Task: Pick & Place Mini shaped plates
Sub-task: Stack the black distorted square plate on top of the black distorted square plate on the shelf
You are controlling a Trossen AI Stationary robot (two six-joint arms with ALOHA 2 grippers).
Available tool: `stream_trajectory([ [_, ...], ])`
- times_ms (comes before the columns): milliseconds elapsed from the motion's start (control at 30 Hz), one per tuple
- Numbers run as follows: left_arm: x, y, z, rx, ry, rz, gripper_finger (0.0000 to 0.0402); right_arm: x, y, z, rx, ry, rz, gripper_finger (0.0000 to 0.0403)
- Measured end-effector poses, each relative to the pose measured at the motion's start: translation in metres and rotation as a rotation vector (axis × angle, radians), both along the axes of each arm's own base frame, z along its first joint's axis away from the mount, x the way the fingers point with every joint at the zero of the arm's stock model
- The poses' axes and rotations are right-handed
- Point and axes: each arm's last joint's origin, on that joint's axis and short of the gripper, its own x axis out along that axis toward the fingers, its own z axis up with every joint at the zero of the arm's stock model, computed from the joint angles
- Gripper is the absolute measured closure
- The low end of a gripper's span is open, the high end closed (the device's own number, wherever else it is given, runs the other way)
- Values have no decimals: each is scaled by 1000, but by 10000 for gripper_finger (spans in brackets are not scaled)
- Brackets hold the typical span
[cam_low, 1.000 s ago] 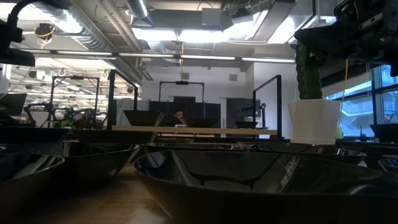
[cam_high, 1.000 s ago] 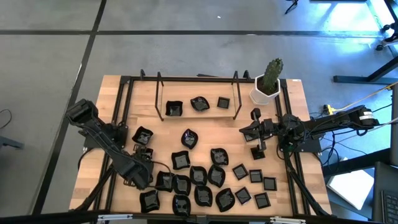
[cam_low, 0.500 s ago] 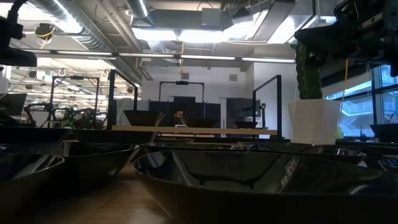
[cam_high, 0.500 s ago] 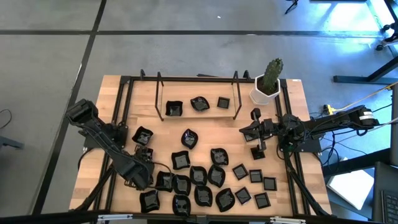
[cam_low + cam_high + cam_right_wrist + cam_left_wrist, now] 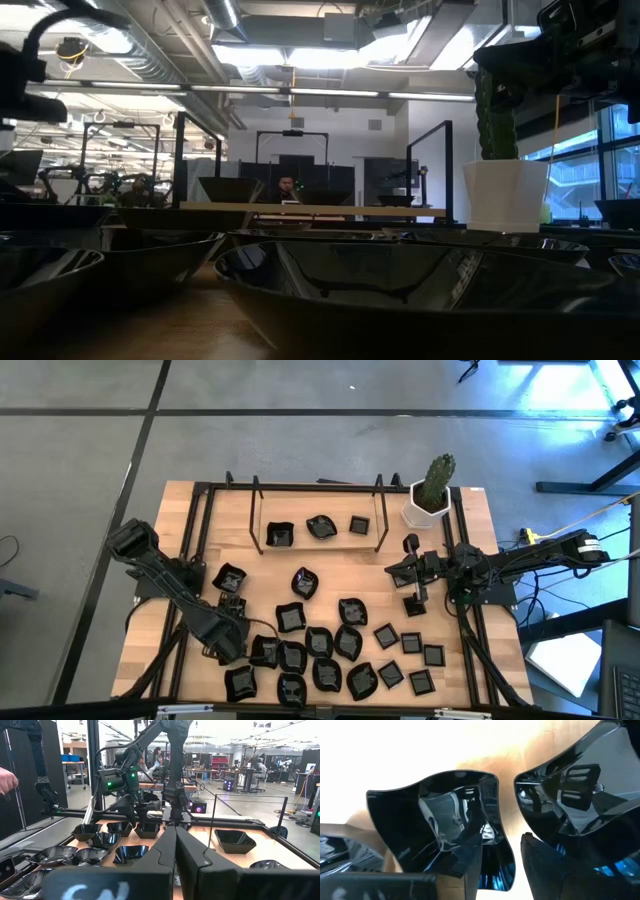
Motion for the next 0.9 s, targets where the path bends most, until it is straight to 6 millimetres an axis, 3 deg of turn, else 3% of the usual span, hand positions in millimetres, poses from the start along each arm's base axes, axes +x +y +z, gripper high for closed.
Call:
stream_trajectory([
  [433,4,4,-4,4,-28,3,277,0,0,0,-2,0,0,393],
  [533,4,4,-6,-14,-37,22,303,0,0,0,-2,0,0,393],
  [700,3,4,-6,-16,-21,18,385,0,0,0,-2,0,0,393],
  [900,6,2,12,22,16,5,399,0,0,0,-2,0,-1,393],
])
